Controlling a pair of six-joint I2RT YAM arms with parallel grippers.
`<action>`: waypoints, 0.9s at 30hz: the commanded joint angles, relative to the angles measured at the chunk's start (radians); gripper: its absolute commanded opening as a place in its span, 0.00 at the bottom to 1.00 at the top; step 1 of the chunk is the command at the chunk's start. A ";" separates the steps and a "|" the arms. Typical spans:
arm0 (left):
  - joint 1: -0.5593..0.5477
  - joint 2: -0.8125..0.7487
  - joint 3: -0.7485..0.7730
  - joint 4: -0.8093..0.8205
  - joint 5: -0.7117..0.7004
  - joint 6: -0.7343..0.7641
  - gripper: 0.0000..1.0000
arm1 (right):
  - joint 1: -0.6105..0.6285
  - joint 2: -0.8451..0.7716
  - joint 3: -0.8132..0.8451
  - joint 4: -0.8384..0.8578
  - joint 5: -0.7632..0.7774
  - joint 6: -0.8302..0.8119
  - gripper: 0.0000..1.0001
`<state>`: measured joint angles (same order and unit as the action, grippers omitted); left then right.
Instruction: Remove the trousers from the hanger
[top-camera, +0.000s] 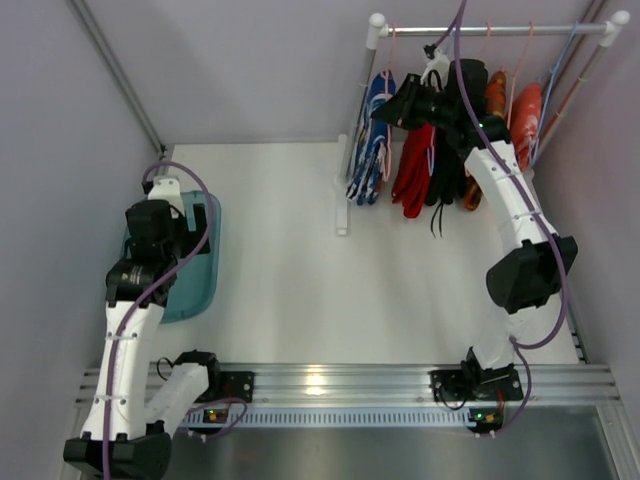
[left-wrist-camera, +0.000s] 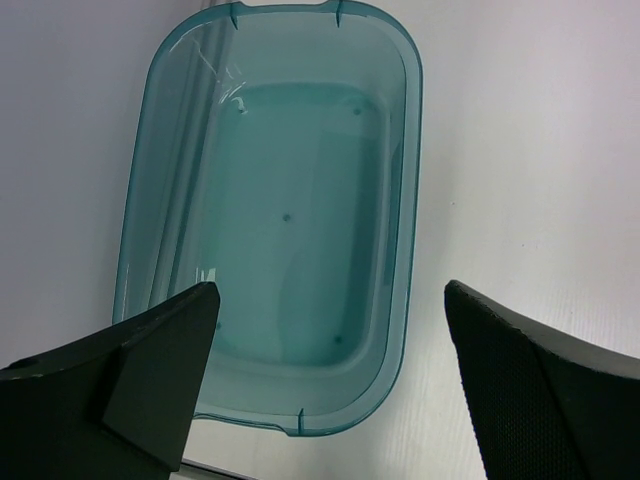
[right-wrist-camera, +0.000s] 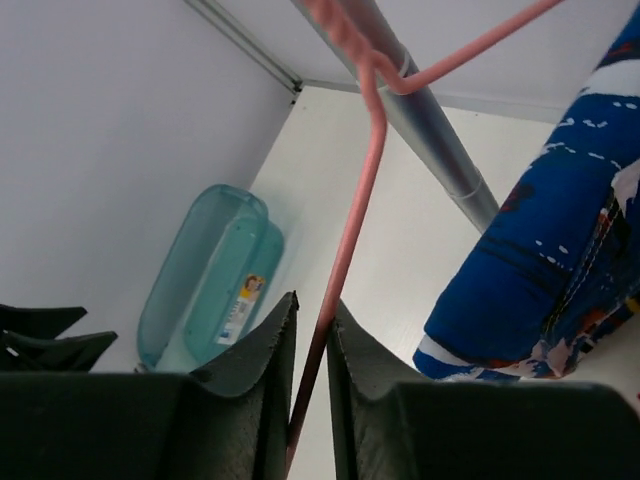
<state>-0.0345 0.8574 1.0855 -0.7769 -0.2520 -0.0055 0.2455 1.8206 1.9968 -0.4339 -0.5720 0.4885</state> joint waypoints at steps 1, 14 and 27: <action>0.004 0.006 0.002 0.047 0.008 -0.017 0.99 | -0.028 0.012 0.004 0.136 -0.092 0.106 0.14; 0.004 0.029 0.027 0.042 0.043 -0.040 0.99 | -0.077 0.020 -0.024 0.500 -0.312 0.410 0.00; 0.004 0.029 0.034 0.044 0.048 -0.050 0.99 | -0.113 -0.049 -0.015 0.609 -0.282 0.577 0.00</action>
<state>-0.0345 0.8886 1.0859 -0.7773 -0.2020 -0.0364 0.1585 1.8622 1.9369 -0.0917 -0.8383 1.0298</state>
